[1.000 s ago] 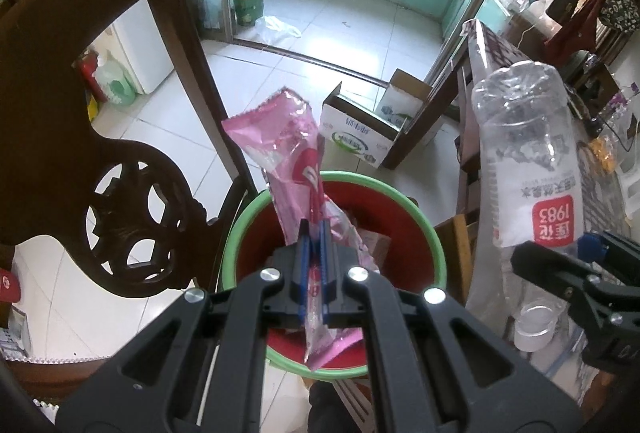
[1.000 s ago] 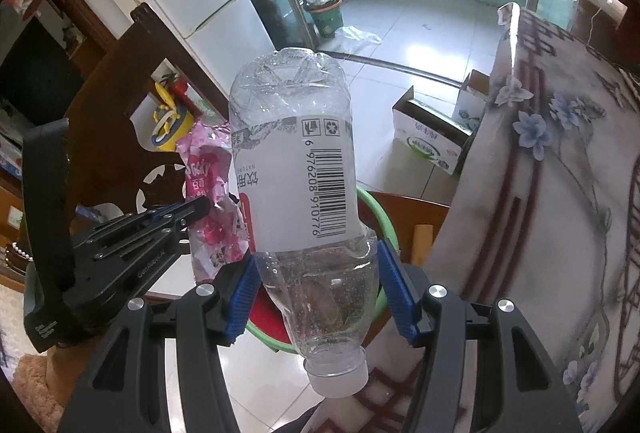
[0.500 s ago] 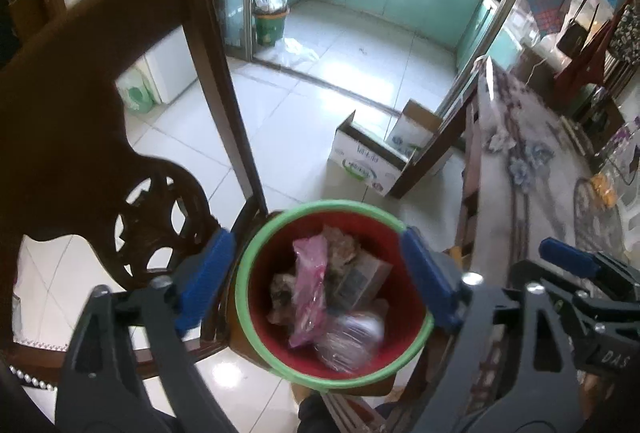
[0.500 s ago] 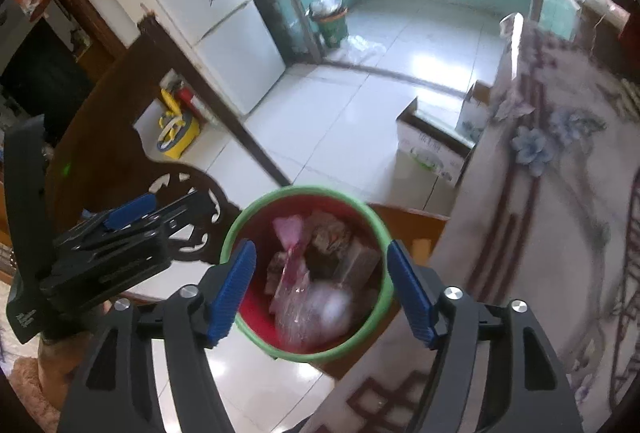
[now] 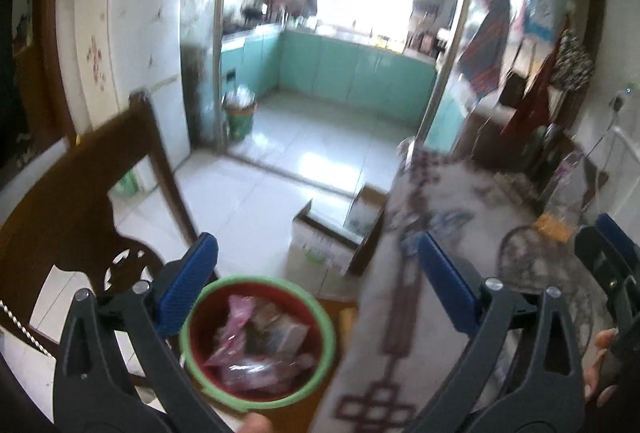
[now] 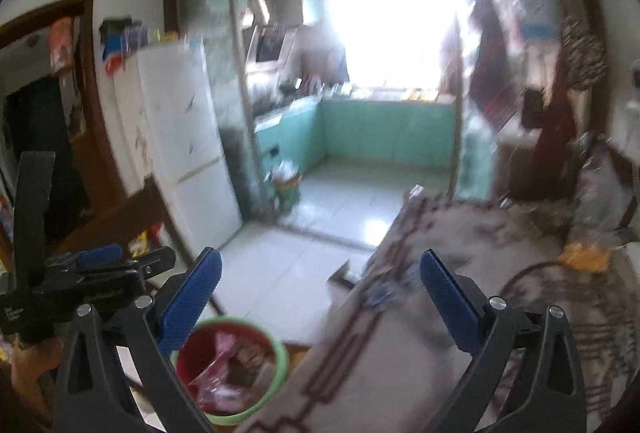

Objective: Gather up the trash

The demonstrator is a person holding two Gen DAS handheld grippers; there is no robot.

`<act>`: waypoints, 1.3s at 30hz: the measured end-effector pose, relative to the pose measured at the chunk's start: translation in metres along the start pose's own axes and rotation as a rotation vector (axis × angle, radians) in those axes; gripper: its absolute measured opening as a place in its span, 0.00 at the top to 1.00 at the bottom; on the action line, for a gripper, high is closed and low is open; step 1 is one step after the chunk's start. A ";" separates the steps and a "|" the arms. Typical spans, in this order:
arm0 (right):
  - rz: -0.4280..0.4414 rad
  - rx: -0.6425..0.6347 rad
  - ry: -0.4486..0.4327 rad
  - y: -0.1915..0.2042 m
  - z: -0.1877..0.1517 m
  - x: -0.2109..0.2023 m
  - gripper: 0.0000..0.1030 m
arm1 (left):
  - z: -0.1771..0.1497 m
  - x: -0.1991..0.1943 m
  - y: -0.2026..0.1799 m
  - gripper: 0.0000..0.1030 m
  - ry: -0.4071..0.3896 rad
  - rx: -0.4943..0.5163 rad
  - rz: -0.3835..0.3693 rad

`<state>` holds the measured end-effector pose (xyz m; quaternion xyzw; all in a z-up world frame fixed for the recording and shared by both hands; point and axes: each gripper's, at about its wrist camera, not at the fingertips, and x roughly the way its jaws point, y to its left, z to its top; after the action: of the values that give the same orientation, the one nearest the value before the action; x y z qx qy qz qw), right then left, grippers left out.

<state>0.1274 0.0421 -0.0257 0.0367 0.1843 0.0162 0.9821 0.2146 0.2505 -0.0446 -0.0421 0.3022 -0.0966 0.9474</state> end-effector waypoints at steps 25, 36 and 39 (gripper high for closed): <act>-0.170 -0.001 -0.001 -0.172 -0.031 -0.118 0.07 | -0.021 -0.107 -0.217 0.05 -0.267 0.064 0.042; -0.170 0.010 0.030 -0.182 -0.037 -0.111 0.07 | -0.029 -0.098 -0.209 0.05 -0.168 -0.009 0.037; -0.162 0.009 0.030 -0.182 -0.037 -0.109 0.07 | -0.028 -0.096 -0.207 0.05 -0.167 -0.015 0.052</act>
<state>0.0157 -0.1421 -0.0346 0.0257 0.2015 -0.0635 0.9771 0.0887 0.0675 0.0155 -0.0494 0.2240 -0.0660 0.9711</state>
